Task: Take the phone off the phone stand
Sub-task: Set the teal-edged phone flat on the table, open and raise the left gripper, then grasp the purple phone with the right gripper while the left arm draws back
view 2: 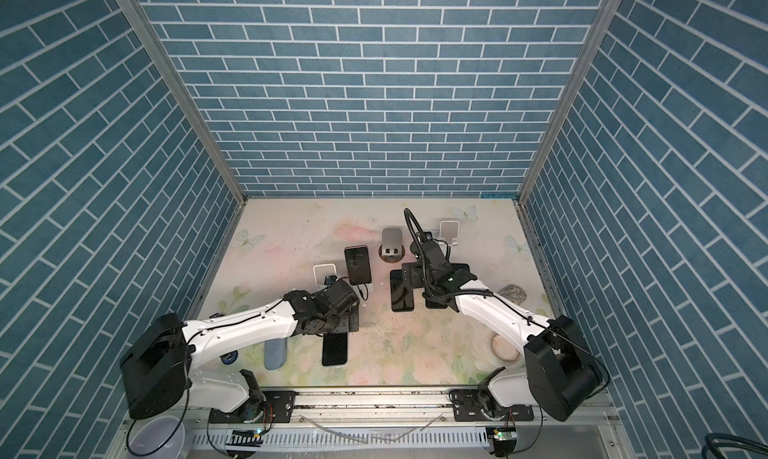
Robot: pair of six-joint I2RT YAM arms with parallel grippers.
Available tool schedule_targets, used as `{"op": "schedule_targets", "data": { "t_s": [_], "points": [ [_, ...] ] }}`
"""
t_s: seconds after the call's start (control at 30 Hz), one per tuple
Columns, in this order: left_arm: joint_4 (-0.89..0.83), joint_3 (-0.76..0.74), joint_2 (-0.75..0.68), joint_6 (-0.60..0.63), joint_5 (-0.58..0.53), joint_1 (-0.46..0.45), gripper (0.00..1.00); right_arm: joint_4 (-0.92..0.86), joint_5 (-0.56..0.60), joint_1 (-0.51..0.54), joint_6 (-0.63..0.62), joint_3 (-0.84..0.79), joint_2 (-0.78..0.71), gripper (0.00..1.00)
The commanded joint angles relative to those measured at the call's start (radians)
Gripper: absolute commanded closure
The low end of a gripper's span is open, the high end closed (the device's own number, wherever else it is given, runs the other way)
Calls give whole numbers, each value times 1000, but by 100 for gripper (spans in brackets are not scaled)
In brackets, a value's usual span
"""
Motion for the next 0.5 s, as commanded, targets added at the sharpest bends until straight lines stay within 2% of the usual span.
{"op": "schedule_targets", "data": {
  "t_s": [0.0,0.47],
  "points": [
    [36,-29,-58,53,-70,-5,0,-23,-8,-1,28,56,19,5],
    [192,-64,-284,132,-209,-1,0,-32,-25,28,71,177,81,6]
  ]
}}
